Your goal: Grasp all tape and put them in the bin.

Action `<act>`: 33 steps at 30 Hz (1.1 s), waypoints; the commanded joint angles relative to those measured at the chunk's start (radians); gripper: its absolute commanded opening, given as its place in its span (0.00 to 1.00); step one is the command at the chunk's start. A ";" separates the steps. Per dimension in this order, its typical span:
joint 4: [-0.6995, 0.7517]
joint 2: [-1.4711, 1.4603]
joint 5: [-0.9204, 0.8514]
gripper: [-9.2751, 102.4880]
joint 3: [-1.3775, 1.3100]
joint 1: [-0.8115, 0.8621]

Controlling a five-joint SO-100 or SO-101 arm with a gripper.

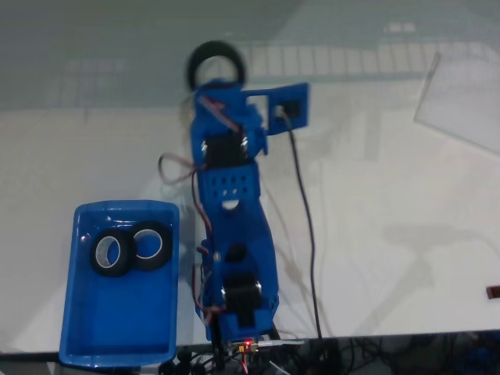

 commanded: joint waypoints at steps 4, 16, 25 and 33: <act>0.103 0.173 -0.224 0.08 0.087 -0.356; 0.308 0.322 -0.678 0.08 0.179 -0.732; 0.311 0.327 -0.930 0.08 0.330 -0.739; 0.169 0.302 -0.914 0.08 0.506 -0.758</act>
